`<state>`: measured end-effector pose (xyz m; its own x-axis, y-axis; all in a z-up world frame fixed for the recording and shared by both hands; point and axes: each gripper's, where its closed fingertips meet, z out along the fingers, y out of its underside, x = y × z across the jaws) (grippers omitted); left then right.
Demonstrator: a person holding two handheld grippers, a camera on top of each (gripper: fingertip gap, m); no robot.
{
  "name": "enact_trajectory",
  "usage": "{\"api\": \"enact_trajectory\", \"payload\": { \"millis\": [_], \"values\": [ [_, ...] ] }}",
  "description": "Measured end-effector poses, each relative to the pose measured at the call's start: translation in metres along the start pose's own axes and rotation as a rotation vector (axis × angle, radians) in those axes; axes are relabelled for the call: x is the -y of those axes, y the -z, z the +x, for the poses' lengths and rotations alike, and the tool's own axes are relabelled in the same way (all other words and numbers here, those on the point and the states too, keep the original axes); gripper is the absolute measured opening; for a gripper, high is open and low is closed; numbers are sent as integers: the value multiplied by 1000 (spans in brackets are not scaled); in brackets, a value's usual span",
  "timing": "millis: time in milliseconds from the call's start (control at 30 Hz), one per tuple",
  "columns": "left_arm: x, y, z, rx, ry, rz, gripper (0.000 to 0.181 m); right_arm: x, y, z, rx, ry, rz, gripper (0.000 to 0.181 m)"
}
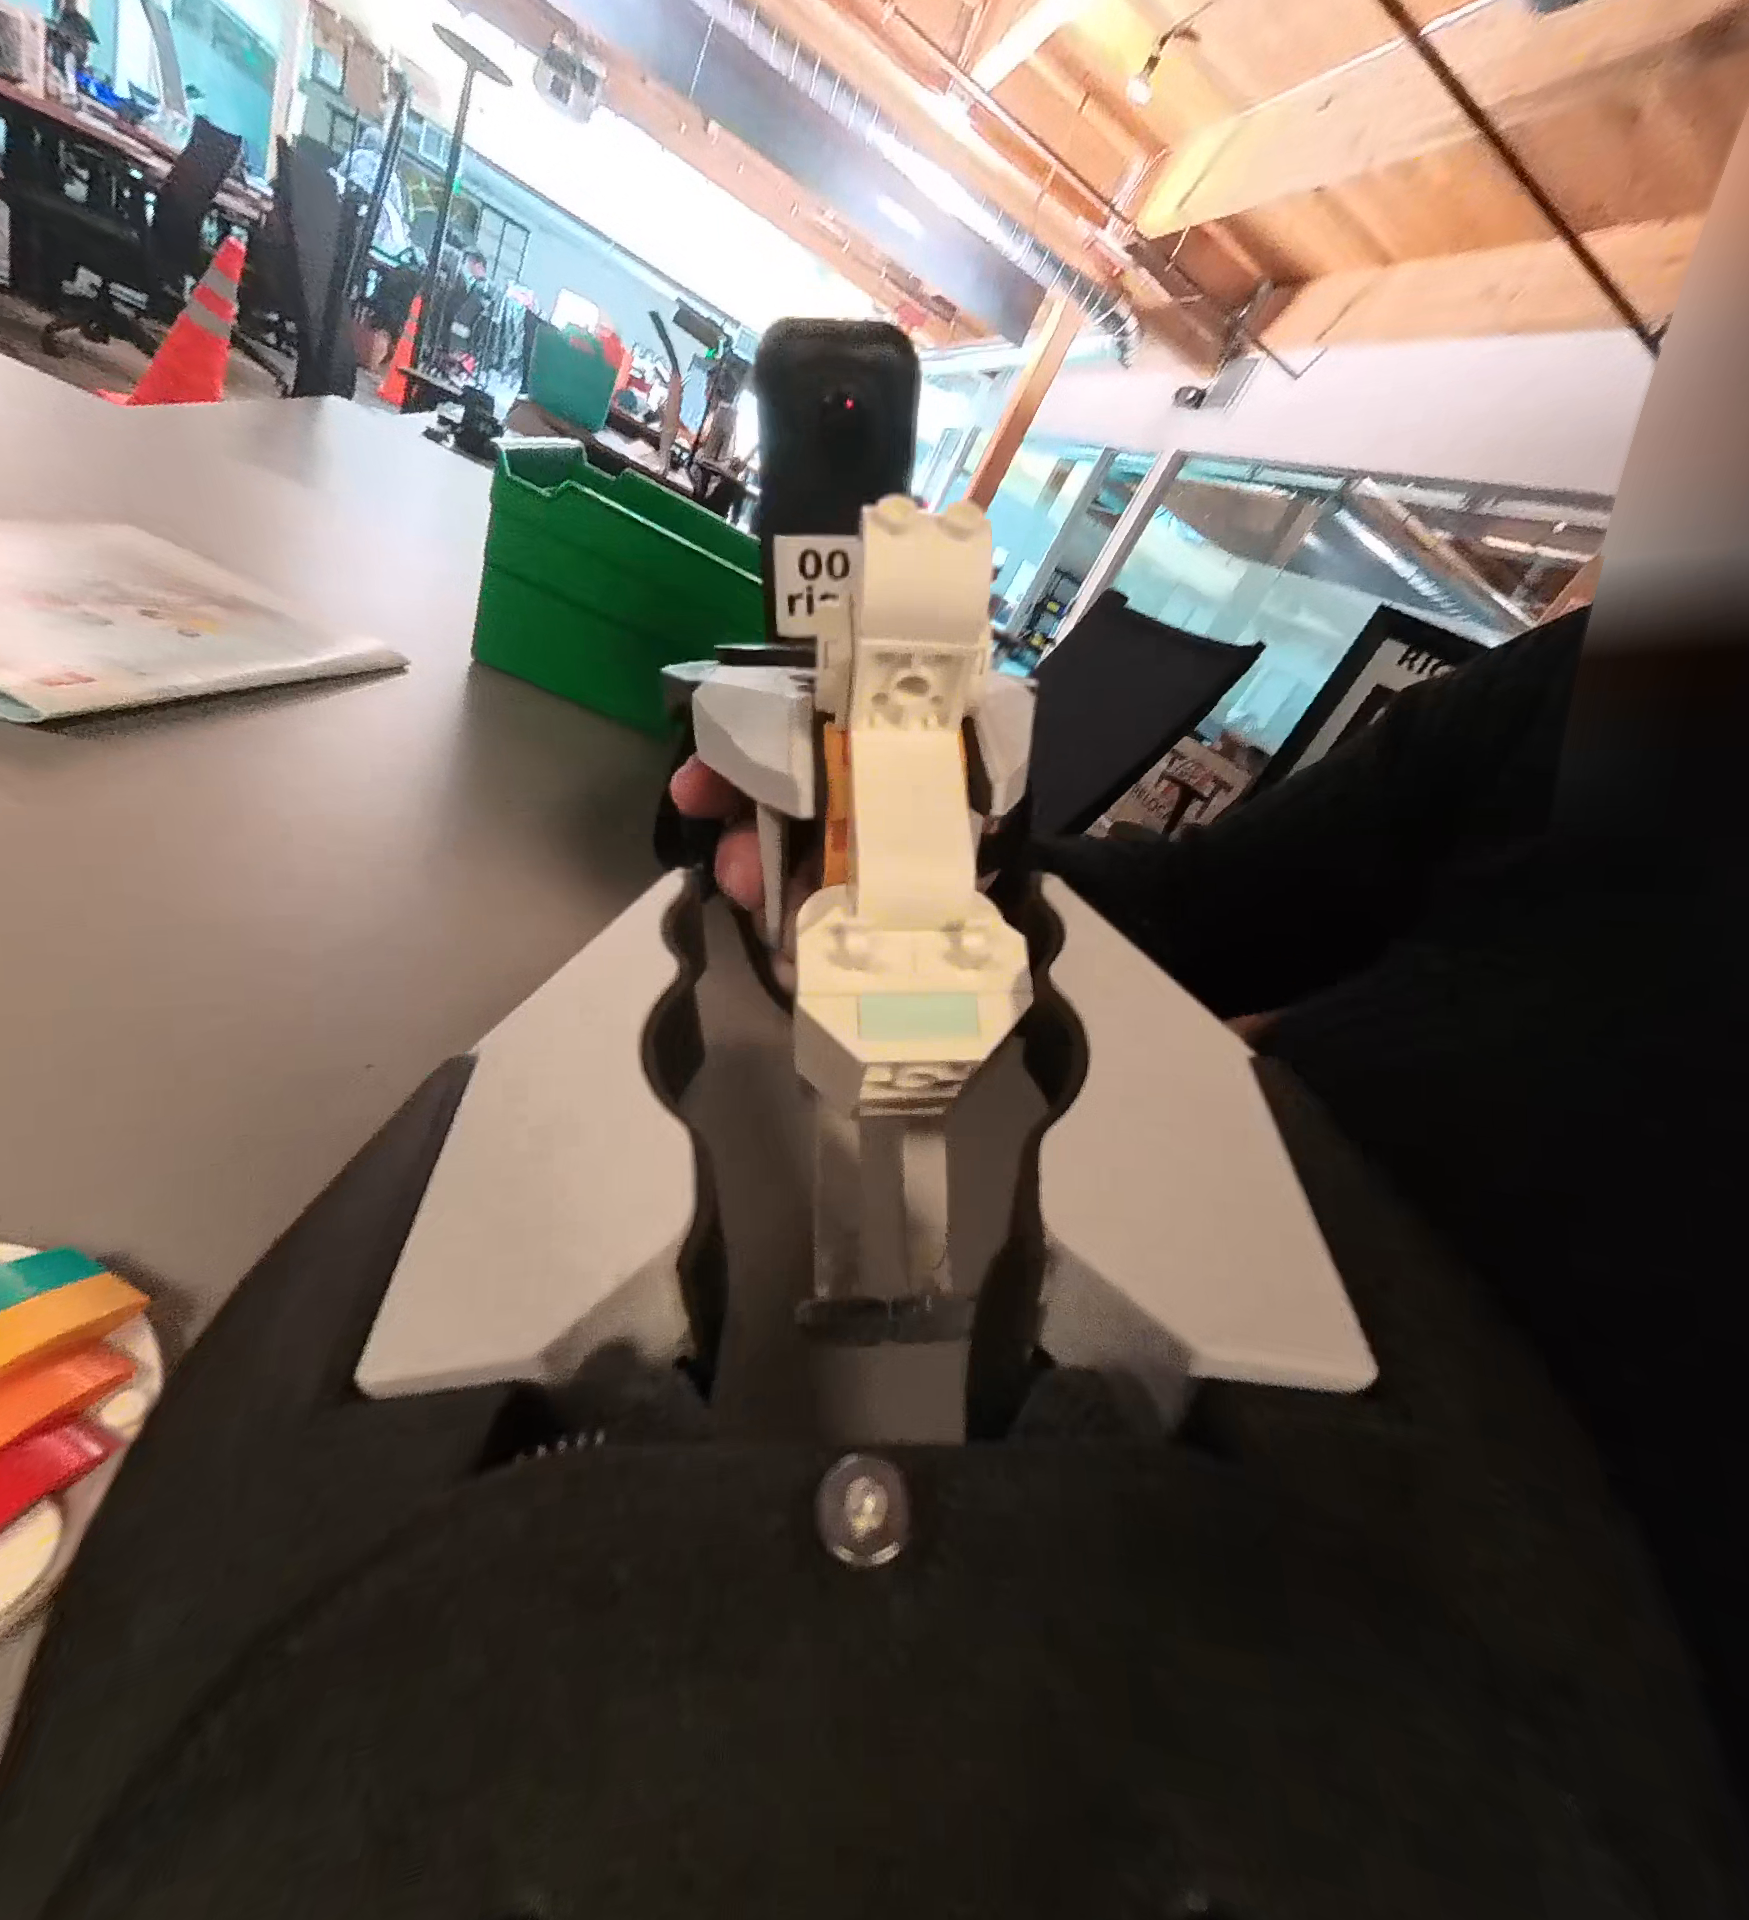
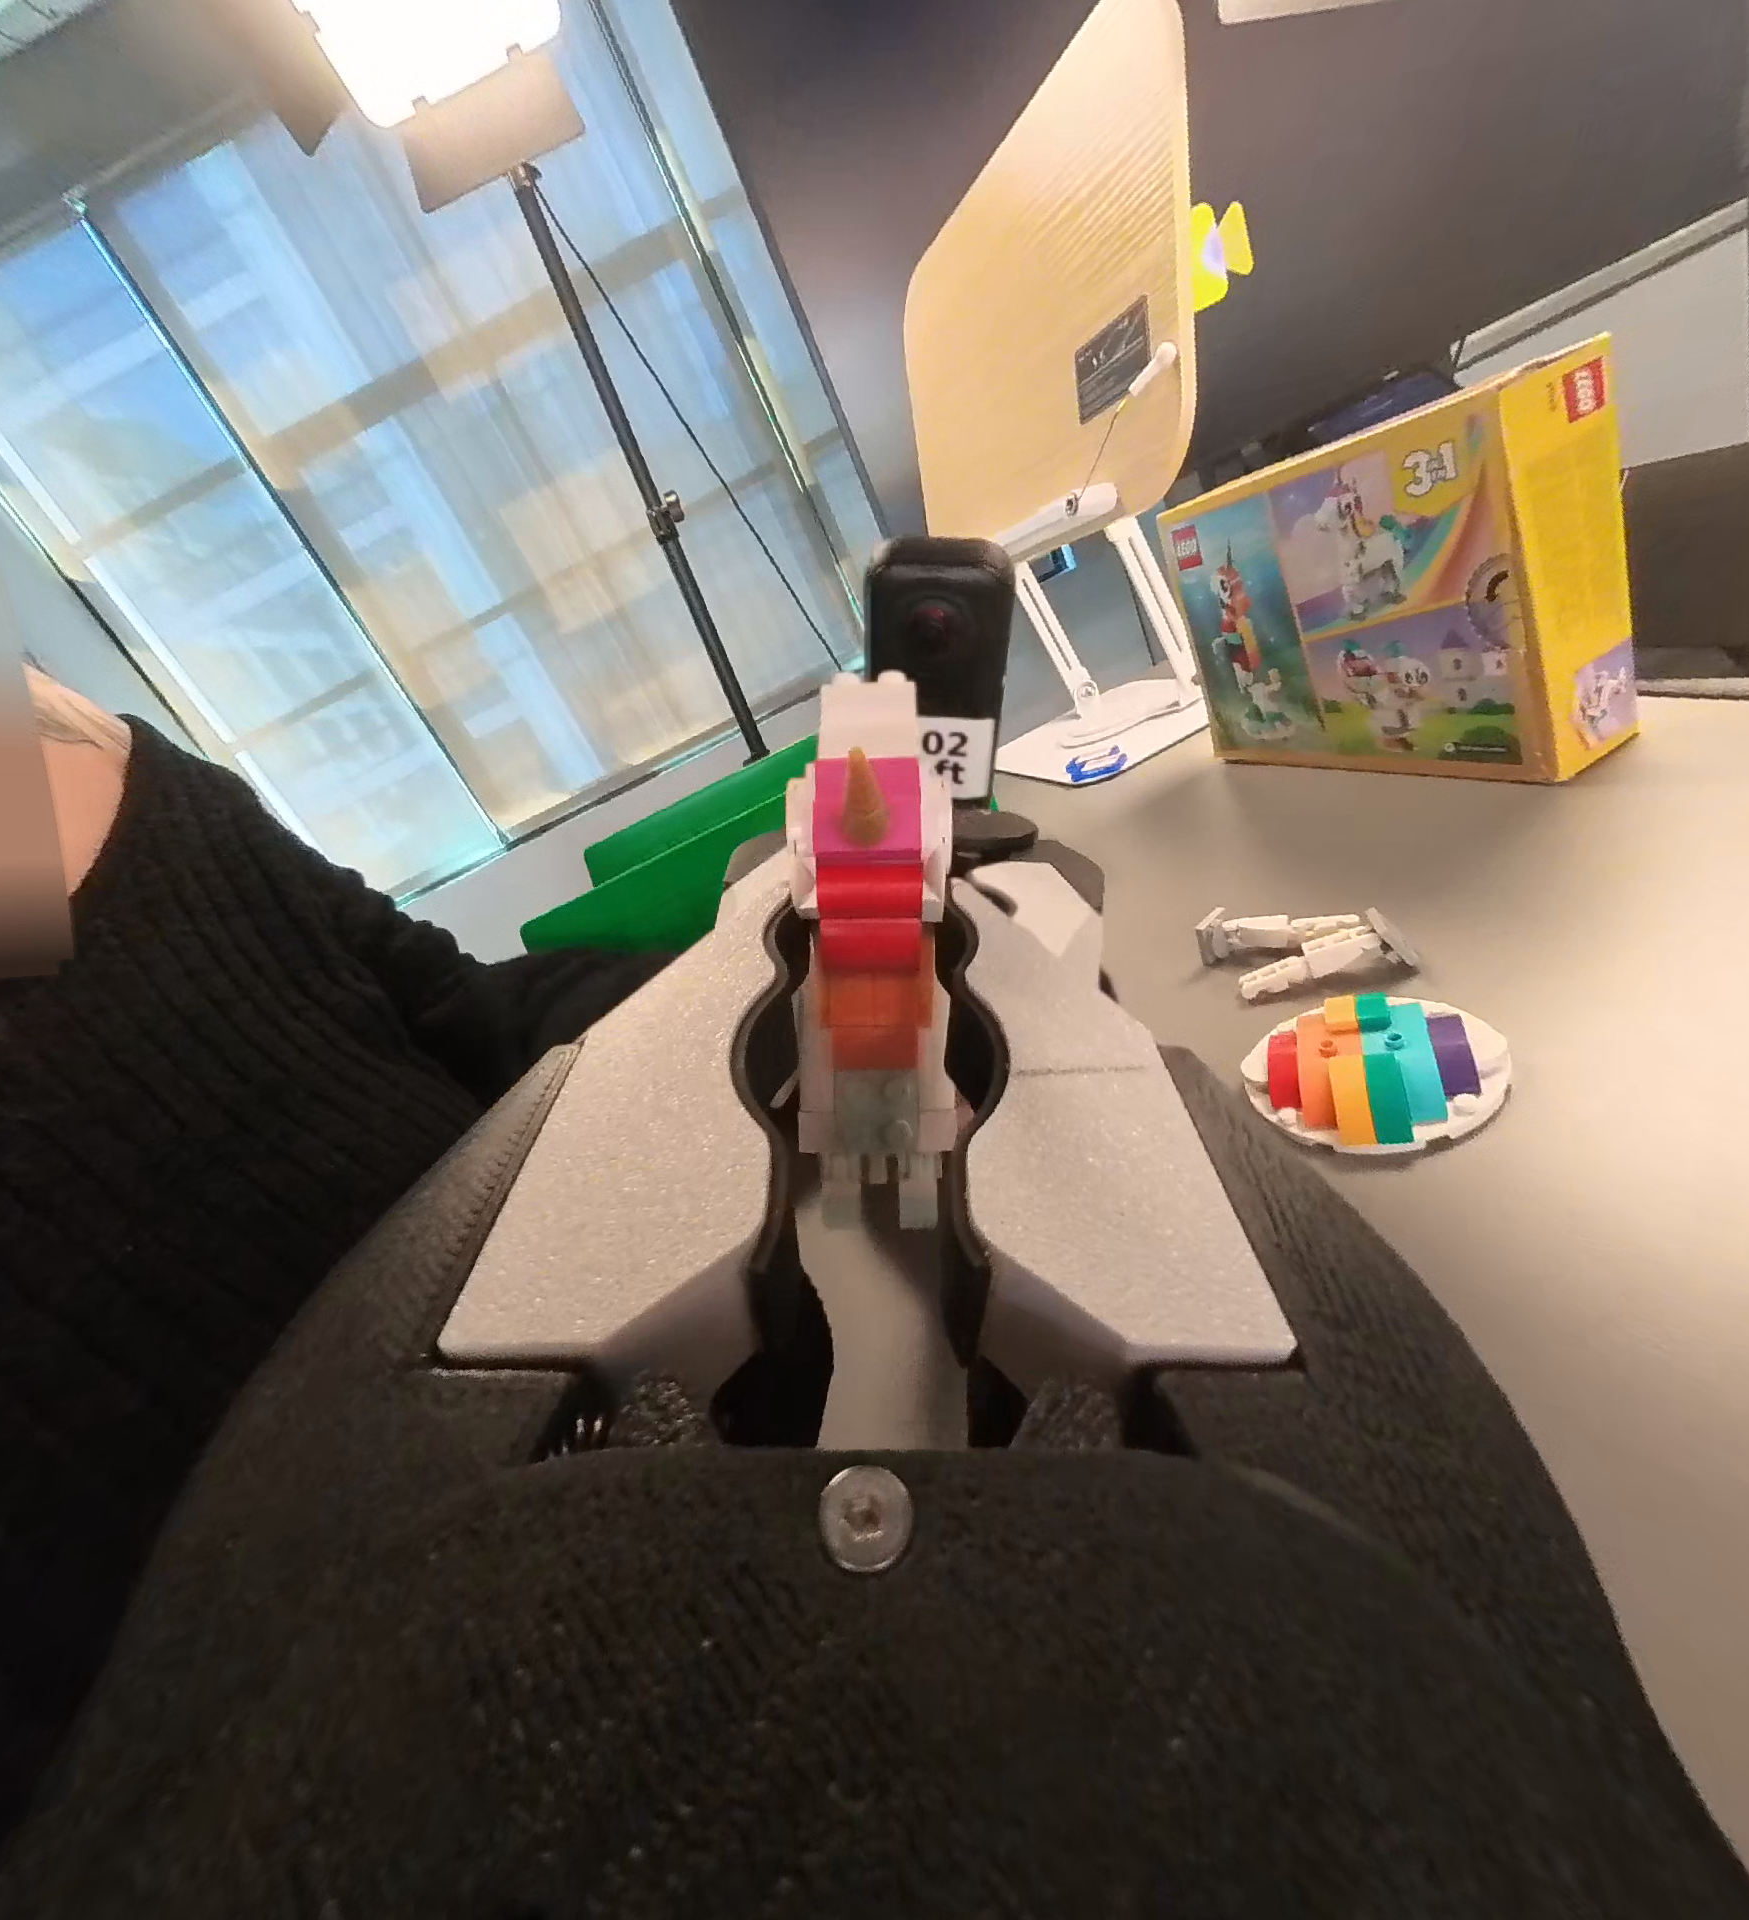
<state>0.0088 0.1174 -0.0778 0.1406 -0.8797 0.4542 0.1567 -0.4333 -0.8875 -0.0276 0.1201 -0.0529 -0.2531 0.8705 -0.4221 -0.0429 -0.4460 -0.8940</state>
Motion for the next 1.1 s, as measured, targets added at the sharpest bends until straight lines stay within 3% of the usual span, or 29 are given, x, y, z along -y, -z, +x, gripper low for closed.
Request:
{"api": "enact_trajectory", "payload": {
  "millis": [133, 500, 633, 800, 933, 1100],
  "values": [
    [0, -5, 4, -28, 13, 12, 44, 4, 3, 2, -9, 2, 26, 22],
    [10, -7, 3, 15, -67, 84, 40, 9, 4, 1, -3, 10, 85, 23],
    [11, -4, 1, 7, -20, 92, 38, 17, 7, 4, -5, -22, 141, 53],
    [14, -2, 1, -19, 19, 115, 38, 35, 21, 4, -21, 21, 233, 40],
    [15, -2, 0, -14, 28, 123, 38, 39, 26, 8, -31, 19, 257, 40],
    [32, 8, -2, 0, 26, 241, 38, 43, 30, 9, -21, 1, 304, 37]
  ]
}}
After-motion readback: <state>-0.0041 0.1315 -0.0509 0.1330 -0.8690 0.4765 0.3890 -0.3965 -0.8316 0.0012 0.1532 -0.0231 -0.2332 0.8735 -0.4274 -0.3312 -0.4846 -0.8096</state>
